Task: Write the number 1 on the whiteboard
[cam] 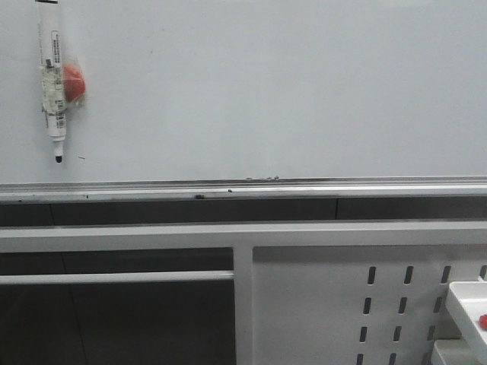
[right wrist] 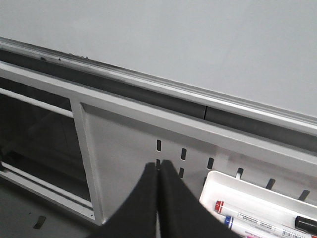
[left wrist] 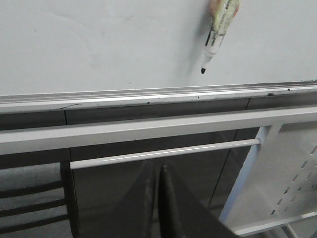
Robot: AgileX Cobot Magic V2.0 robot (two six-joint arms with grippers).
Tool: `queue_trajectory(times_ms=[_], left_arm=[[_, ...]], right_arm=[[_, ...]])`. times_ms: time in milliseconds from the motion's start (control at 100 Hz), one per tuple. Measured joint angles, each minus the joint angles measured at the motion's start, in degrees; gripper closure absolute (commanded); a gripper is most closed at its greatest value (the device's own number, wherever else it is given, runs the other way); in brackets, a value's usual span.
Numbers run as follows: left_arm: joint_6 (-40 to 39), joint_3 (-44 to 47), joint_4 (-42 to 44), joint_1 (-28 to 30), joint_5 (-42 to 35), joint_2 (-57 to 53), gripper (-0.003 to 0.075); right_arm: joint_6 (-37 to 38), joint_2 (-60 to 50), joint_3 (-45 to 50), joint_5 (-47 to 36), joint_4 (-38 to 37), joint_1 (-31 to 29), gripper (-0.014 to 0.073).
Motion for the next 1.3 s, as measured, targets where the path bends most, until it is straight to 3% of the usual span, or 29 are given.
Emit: queue_trajectory(times_ms=[140,220,370,550,830,940,1020,1180,1300], left_arm=[[0.00,0.00,-0.13,0.00,0.00,0.00,0.0740],[0.00,0.00,-2.82,0.00,-1.20,0.00,0.0740],[0.00,0.00,-23.67,0.00,-8.37,0.00,0.0740],[0.00,0.00,-40.94,0.00,-12.96,0.00,0.0740],[-0.21,0.00,-50.72,0.00,-17.51,0.00,0.0739],[0.05,0.00,-49.91,0.00,-21.77,0.00,0.0717],[3.00,-0.99,-43.17,0.00,-21.95,0.00,0.0657],[9.64,-10.45,-22.11,0.00,-9.15,3.83,0.0517],[11.74,-16.47,-10.97,0.00,-0.88,12.84,0.0409]], right_arm=[[0.00,0.00,0.00,-5.27,1.02,0.00,0.0651],[0.00,0.00,0.00,-11.40,6.06,0.00,0.0651],[0.00,0.00,0.00,-21.07,19.88,0.00,0.0651],[0.00,0.00,0.00,-22.34,28.35,0.00,0.0651],[0.00,0.00,0.00,-22.75,33.26,0.00,0.0650],[0.00,0.00,-1.05,-20.67,33.22,0.00,0.0615],[0.00,0.00,-3.73,-16.36,31.01,0.00,0.0553],[-0.13,0.00,-11.22,-4.46,22.63,0.00,0.0396],[-0.41,0.45,-13.93,0.25,18.76,0.00,0.0356]])
